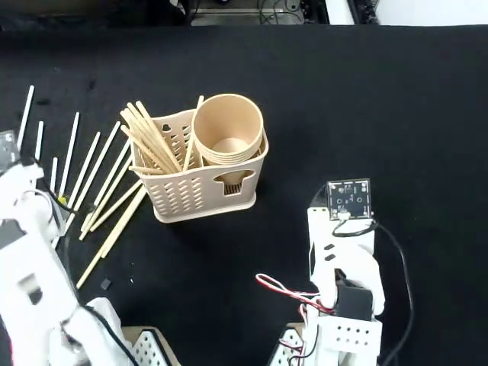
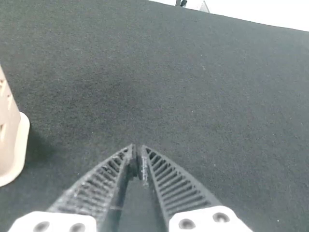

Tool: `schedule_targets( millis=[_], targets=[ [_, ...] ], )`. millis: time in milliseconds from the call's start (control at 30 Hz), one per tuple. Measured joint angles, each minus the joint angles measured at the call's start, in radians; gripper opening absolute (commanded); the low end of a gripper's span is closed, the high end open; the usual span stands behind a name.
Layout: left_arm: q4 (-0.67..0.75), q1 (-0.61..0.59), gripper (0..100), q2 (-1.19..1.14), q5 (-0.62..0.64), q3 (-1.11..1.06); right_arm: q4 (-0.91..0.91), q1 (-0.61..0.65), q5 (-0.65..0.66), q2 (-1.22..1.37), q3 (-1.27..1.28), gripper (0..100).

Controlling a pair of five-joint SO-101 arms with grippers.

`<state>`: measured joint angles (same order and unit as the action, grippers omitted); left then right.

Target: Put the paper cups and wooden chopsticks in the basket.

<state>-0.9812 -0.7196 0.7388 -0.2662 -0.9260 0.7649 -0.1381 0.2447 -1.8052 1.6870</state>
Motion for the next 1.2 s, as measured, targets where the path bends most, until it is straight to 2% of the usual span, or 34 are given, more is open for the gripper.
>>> schedule_targets(
  millis=[300,533,900,1200],
  targets=[
    [0.002,0.051,22,-0.545,-0.061,0.279,0.0,0.0,0.0,0.0,0.0,2.1],
    [-0.005,0.061,22,-0.899,-0.061,0.601,0.0,0.0,0.0,0.0,0.0,2.1],
    [-0.33,0.141,22,-1.37,-0.061,1.241,0.0,0.0,0.0,0.0,0.0,2.1],
    [-0.457,0.141,3,-1.68,-0.061,1.646,0.0,0.0,0.0,0.0,0.0,2.1]
  ],
)
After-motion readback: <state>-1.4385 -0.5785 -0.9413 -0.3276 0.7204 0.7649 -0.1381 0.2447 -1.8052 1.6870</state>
